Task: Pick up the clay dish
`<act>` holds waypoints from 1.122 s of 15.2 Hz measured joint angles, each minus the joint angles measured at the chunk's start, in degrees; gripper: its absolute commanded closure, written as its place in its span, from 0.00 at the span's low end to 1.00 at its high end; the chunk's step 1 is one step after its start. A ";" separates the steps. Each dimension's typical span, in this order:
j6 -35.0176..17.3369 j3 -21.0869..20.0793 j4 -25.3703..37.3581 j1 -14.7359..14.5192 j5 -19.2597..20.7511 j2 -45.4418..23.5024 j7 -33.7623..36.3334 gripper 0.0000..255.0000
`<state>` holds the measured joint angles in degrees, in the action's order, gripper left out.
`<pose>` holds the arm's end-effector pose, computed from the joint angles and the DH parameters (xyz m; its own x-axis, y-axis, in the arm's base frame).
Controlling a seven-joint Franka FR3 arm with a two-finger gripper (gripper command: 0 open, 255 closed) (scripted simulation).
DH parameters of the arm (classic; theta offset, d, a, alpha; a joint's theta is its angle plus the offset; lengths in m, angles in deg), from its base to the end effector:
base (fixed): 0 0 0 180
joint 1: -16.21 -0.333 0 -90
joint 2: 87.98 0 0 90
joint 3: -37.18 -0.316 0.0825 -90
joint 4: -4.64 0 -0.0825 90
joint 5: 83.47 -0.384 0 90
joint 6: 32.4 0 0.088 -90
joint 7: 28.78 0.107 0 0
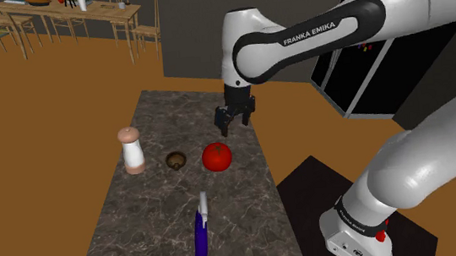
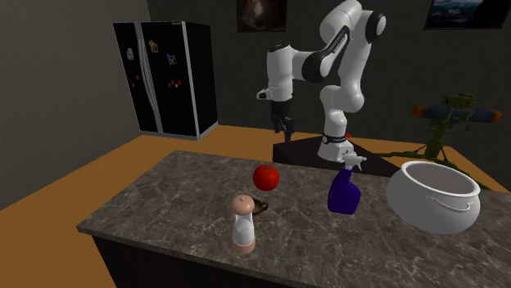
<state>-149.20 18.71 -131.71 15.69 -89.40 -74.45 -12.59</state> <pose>0.4242 0.1533 0.3994 0.9934 -0.0169 -0.1136 -0.0147 -0.9997 0.0203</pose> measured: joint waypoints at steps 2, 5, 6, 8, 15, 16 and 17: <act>-2.75 -1.16 1.81 0.00 0.90 -4.72 2.71 0.00; -6.32 -2.57 5.13 -0.35 2.81 -11.87 7.16 0.00; -7.11 -2.88 6.58 -0.58 3.57 -14.25 8.68 0.00; -8.50 -2.97 9.61 -0.88 5.29 -18.93 11.09 0.00; -11.35 -1.79 22.06 -4.26 10.86 -35.14 19.47 0.00; -11.13 -1.37 25.02 -5.10 11.68 -38.00 20.61 0.00; -11.88 -1.00 26.42 -5.76 12.26 -40.27 21.61 0.00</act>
<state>-161.09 17.71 -105.29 9.94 -77.14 -114.72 9.02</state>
